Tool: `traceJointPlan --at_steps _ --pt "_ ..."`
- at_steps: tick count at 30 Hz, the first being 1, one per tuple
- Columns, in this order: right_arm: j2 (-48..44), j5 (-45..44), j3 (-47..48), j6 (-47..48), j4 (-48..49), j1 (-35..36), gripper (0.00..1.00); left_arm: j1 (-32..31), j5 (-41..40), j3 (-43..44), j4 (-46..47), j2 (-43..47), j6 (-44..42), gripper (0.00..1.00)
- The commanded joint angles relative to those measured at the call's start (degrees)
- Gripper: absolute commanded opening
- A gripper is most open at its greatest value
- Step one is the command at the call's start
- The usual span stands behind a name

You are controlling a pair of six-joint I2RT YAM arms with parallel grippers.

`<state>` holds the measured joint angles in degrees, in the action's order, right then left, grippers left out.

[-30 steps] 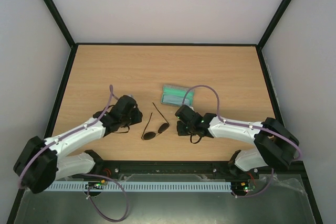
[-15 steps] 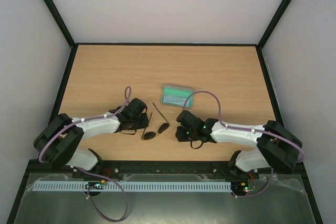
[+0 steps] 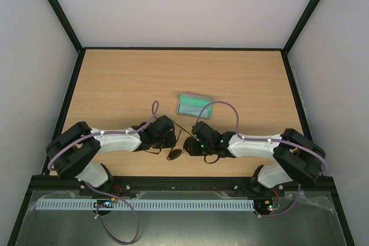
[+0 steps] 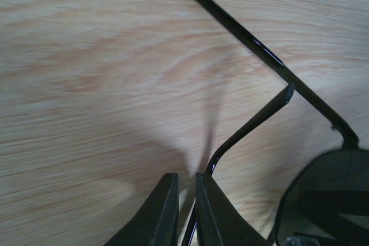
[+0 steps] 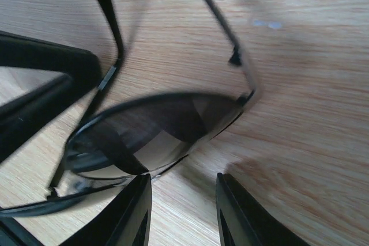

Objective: Organize the sunglasses
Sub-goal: Fold the sunglasses at the center of the board.

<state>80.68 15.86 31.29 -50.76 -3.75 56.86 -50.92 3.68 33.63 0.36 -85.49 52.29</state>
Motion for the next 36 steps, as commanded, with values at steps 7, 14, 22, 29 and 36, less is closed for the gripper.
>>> traceJointPlan --at_steps 7,14,22,29,36 --pt "4.5 -1.2 -0.7 -2.4 3.7 0.5 0.32 -4.2 0.5 3.5 -0.2 -5.9 3.2 0.10" --pt "5.9 -3.2 0.1 -1.0 3.8 -2.1 0.30 -4.0 -0.6 3.1 0.1 -3.9 3.6 0.10" --pt "9.1 -3.9 6.4 5.9 -0.5 -7.7 0.28 -3.4 -0.1 3.7 -0.1 -2.0 3.8 0.12" --pt "6.3 -5.4 8.8 9.0 -6.2 -8.3 0.32 -0.8 -1.8 1.4 -5.3 6.4 3.3 0.31" --pt "1.9 -5.5 5.3 9.0 -7.6 -8.3 0.33 5.6 -1.7 1.8 -13.3 16.9 0.2 0.41"
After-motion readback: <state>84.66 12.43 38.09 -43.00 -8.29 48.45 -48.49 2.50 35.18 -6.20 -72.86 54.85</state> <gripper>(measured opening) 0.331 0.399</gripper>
